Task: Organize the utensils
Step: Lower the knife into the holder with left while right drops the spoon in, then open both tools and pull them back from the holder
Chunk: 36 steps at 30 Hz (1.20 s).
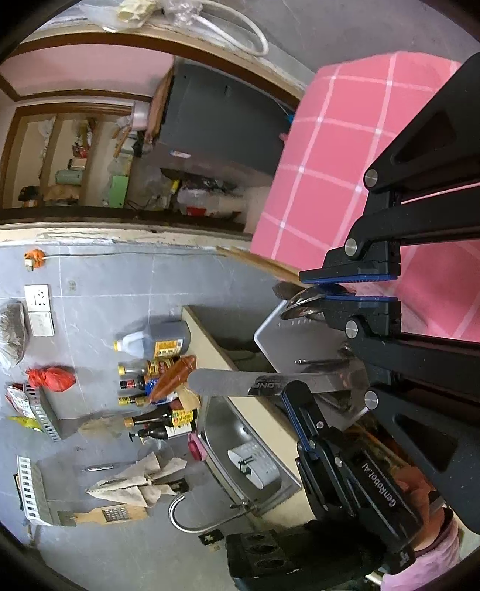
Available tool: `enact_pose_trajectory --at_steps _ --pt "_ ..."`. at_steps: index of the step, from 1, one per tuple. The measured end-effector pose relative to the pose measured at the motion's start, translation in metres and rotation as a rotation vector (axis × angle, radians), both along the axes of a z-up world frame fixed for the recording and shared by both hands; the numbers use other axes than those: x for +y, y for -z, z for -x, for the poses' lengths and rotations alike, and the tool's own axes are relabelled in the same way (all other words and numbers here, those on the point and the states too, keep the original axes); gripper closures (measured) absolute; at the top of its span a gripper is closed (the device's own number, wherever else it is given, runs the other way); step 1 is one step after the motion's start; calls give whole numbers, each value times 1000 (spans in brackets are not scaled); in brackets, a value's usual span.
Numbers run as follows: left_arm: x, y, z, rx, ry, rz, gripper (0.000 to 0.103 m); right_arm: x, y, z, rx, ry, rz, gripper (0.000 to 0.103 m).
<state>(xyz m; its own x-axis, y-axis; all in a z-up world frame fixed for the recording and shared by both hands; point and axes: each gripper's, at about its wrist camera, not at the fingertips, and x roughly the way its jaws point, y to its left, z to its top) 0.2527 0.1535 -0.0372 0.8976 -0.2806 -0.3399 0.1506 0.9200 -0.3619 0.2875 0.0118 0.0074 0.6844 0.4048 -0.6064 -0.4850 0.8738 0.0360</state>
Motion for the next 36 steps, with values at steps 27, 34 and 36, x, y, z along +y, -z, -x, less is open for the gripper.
enact_pose_trajectory --at_steps 27,34,36 --pt "-8 -19 29 54 2 -26 53 -79 0 32 -33 206 -212 54" --pt "-20 -30 49 37 -34 -74 10 -111 -2 66 -83 314 -219 30" --pt "-26 -32 55 38 -43 -85 4 -121 -1 77 -93 345 -221 24"
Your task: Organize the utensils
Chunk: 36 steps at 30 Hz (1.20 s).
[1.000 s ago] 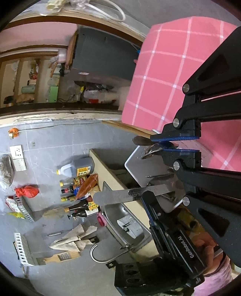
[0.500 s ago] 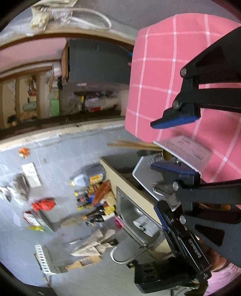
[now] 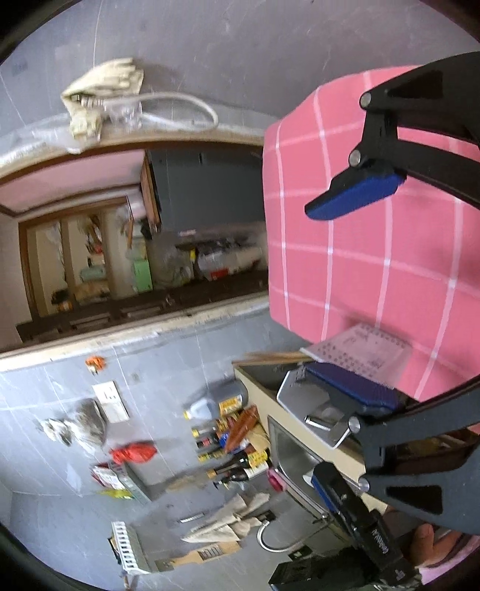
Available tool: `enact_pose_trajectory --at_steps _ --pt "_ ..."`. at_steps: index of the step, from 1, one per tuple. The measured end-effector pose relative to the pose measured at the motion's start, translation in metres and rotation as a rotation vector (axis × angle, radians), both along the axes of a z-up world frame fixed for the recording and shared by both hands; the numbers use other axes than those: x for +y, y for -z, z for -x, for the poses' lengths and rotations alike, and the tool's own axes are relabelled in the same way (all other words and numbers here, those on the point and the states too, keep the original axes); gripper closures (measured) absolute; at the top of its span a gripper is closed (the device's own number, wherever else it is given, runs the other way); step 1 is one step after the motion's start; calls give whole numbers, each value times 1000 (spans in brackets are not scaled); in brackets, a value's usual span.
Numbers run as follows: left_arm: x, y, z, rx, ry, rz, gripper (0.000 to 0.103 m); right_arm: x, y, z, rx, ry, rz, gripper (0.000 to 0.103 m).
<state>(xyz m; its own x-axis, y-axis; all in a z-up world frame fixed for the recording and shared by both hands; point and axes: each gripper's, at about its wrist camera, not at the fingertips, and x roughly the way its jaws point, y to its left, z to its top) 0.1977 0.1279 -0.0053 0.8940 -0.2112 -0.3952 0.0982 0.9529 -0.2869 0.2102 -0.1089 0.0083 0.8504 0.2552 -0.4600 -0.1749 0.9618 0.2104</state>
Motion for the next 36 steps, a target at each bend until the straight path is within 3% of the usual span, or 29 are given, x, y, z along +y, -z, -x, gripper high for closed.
enact_pose_trajectory --at_steps 3,6,16,28,36 --pt "-8 -2 11 -7 -16 -19 0 -15 0 18 -14 47 -2 10" --pt "-16 -3 22 -8 -21 -32 0 -29 1 38 -37 82 7 2" --pt "-58 -5 77 -54 -13 -86 0 -69 4 114 -115 141 70 1" --pt "-94 11 155 4 -78 -95 0 -103 8 196 -111 197 88 1" --pt "-98 18 185 17 -113 -116 0 -108 18 219 -88 183 94 1"
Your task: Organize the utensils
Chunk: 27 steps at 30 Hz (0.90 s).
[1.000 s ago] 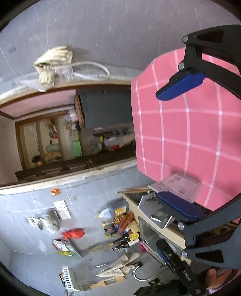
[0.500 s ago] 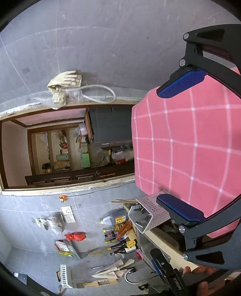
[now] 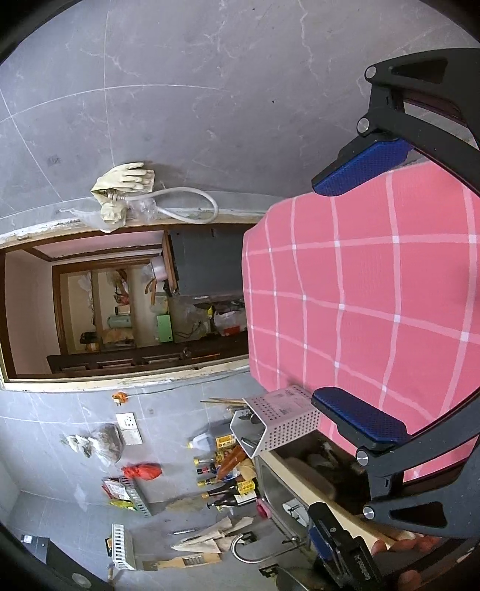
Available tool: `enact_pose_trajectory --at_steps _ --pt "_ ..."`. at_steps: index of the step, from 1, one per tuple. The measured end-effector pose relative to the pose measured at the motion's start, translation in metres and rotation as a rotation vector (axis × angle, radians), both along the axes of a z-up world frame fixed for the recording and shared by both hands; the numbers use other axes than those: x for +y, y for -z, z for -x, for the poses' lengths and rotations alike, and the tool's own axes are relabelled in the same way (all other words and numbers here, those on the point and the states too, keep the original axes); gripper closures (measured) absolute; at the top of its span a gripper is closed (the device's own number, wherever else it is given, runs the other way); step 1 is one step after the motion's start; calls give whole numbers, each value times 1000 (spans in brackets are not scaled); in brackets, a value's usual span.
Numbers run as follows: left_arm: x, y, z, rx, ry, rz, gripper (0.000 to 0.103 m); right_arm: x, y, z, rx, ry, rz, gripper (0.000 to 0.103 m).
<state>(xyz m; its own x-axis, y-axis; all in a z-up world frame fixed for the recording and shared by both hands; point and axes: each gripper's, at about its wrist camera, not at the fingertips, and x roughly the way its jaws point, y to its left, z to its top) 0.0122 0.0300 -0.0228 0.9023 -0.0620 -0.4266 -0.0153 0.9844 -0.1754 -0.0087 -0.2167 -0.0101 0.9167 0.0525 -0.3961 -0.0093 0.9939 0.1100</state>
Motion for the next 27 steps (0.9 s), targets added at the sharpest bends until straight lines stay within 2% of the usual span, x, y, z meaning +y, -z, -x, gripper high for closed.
enact_pose_trajectory --at_steps 27 --pt "-1 -1 6 -1 -8 -11 0 15 1 6 5 -22 7 1"
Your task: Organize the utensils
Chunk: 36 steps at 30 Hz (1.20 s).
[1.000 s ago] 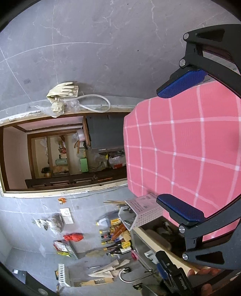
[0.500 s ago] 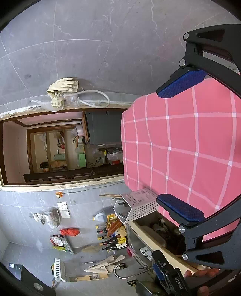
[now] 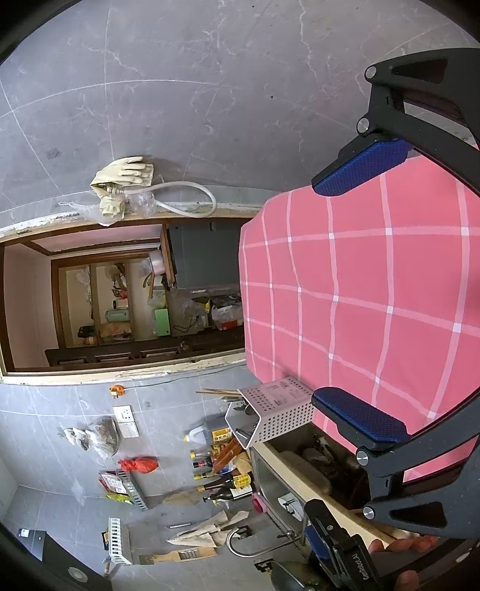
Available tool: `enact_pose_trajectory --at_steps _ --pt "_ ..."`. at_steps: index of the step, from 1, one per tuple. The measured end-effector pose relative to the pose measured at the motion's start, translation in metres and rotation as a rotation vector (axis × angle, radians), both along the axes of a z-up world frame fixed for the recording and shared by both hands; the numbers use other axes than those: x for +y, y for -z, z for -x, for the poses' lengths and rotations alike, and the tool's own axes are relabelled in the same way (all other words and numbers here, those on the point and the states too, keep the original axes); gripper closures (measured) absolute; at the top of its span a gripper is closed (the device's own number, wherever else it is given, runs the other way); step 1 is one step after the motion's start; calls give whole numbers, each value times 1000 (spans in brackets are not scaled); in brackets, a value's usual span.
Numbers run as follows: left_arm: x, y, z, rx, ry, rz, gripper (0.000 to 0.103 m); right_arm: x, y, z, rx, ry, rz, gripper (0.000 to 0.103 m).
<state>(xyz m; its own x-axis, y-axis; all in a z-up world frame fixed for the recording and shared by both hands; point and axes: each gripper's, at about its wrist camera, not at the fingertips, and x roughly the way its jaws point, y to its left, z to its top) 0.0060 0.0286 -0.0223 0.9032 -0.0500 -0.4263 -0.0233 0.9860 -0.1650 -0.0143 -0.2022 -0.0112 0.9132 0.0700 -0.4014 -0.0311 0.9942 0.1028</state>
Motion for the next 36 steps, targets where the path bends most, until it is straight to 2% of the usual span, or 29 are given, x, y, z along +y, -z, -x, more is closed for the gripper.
enact_pose_trajectory --at_steps 36 --pt "2 -1 -1 1 0 -1 0 0 3 -1 5 -5 -2 1"
